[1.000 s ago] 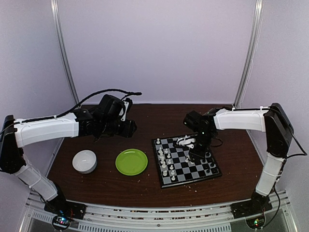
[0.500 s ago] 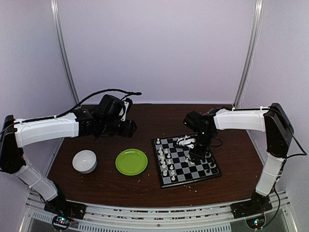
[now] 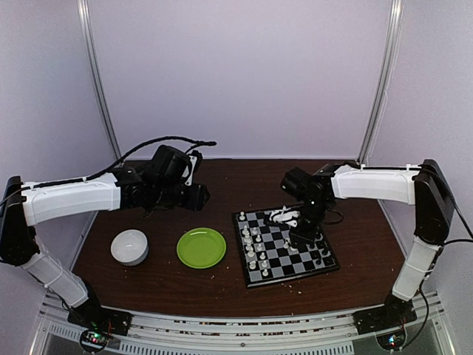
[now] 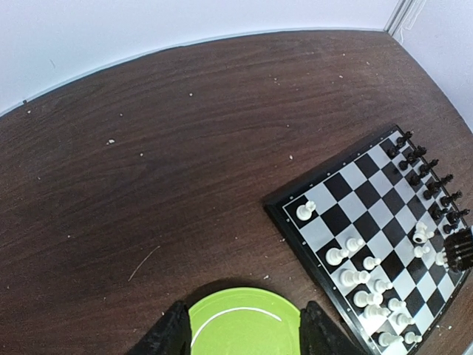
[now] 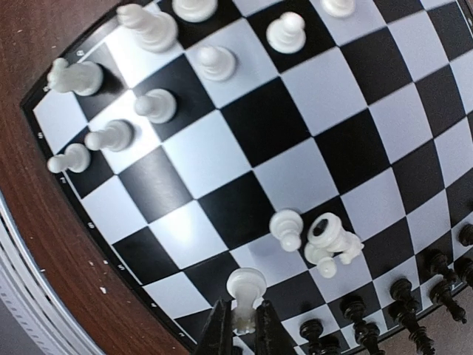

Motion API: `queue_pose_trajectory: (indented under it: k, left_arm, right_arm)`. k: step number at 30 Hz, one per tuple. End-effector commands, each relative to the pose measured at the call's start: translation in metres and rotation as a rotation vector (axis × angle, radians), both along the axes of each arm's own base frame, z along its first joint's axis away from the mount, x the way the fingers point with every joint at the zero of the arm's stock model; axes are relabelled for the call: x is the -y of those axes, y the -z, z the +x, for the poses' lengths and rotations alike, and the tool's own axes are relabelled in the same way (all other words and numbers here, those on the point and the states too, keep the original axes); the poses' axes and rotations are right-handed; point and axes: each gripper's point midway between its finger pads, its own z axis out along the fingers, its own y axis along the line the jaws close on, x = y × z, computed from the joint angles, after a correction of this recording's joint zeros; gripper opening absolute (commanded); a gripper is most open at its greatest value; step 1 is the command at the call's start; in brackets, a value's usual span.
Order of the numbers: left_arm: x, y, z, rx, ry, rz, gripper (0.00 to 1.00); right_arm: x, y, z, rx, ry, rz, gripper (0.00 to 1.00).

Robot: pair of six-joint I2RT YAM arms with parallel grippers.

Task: Set up the chess pieces on the board
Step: Pick up the rook from the chessboard.

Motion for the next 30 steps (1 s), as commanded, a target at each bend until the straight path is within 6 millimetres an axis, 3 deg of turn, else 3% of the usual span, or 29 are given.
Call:
queue_pose_trajectory:
  k: [1,8,13,21,30]
  left_arm:
    - [-0.003,-0.011,0.001,0.025,-0.019,-0.047,0.51]
    - [-0.011,-0.015,-0.003,0.034,-0.039,-0.056,0.51]
    - [-0.016,-0.017,-0.005,0.037,-0.049,-0.054,0.51]
    - [-0.023,-0.018,-0.007,0.045,-0.063,-0.043,0.51]
    - [-0.021,-0.016,-0.005,0.043,-0.061,-0.040,0.51]
  right_arm:
    - [-0.020,-0.020,-0.023,0.012,-0.093,0.031,0.07]
    - [-0.066,-0.042,-0.065,0.010,-0.274,0.077,0.08]
    - [-0.089,-0.041,-0.082,-0.013,-0.348,0.071,0.08]
    - [-0.107,-0.028,-0.087,-0.038,-0.381,0.036,0.07]
    - [-0.114,-0.015,-0.087,-0.058,-0.383,0.007,0.07]
